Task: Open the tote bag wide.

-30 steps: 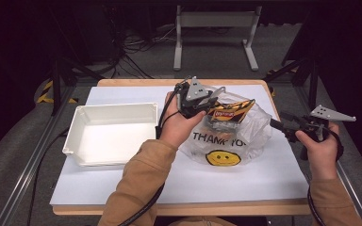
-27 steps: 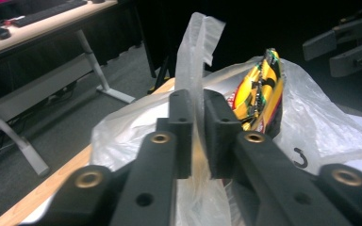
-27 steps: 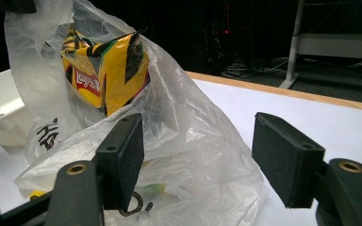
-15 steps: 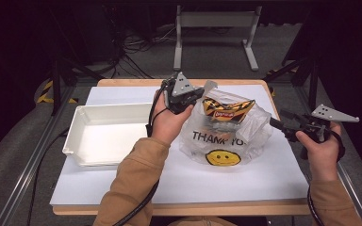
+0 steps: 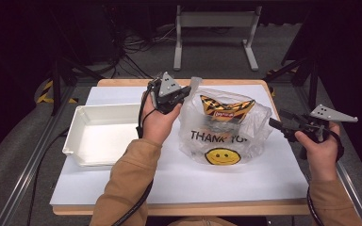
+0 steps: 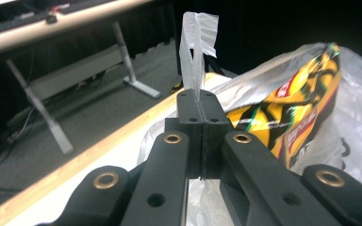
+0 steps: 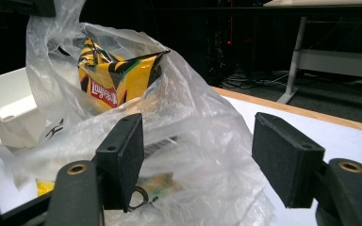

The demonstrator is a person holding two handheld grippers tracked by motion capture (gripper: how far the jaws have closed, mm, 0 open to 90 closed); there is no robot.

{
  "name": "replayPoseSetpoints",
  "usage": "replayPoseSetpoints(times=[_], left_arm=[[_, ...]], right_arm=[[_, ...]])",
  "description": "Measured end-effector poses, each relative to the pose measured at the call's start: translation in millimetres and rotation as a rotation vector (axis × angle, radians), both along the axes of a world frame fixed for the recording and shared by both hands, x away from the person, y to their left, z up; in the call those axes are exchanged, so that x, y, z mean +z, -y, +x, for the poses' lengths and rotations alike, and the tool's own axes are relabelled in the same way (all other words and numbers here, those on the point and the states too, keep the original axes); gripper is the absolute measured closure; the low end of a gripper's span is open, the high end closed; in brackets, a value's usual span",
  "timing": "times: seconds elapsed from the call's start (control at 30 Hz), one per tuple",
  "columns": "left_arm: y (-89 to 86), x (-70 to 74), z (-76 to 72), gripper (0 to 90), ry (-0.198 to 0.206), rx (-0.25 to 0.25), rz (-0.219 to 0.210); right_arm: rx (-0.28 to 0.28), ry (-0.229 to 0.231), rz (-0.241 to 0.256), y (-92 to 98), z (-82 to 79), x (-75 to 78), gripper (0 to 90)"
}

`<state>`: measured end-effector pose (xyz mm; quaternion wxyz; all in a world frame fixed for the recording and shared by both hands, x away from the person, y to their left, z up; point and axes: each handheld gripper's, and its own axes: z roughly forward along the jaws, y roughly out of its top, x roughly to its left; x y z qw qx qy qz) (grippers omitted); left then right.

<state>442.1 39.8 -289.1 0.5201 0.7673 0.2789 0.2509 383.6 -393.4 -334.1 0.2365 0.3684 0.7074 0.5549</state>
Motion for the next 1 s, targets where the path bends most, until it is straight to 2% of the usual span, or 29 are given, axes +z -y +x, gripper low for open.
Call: replayPoseSetpoints(times=[0.13, 0.23, 0.33, 0.53, 0.73, 0.9, 1.0], left_arm=[[-1.0, -15.0, -0.6, 89.8, -0.046, 0.003, -0.023], [0.3, -26.2, 0.2, 89.7, -0.077, 0.014, -0.024], [0.6, -36.2, 1.8, 89.7, -0.112, 0.041, -0.033], [3.9, -47.1, 3.5, 89.8, -0.134, 0.063, -0.015], [11.7, -59.8, 2.7, 89.7, -0.154, 0.036, 0.002], [15.4, -68.4, 3.7, 89.7, -0.170, 0.031, -0.005], [17.8, -72.0, 4.2, 89.7, -0.174, 0.030, -0.003]], right_arm=[[-0.001, 0.002, 0.000, -0.7, -0.7, 0.7, 35.6], [0.007, 0.015, 0.001, -2.0, -1.5, 2.3, 35.4], [0.013, 0.016, -0.002, -3.6, -2.0, 2.9, 35.4], [0.018, 0.011, -0.007, -5.1, -0.9, 1.4, 35.4], [0.044, 0.012, -0.025, -10.0, 0.7, -0.1, 33.3], [0.058, 0.021, -0.033, -17.1, 6.1, -2.4, 26.6], [0.059, 0.009, -0.043, -21.0, 11.5, -5.0, 28.5]])
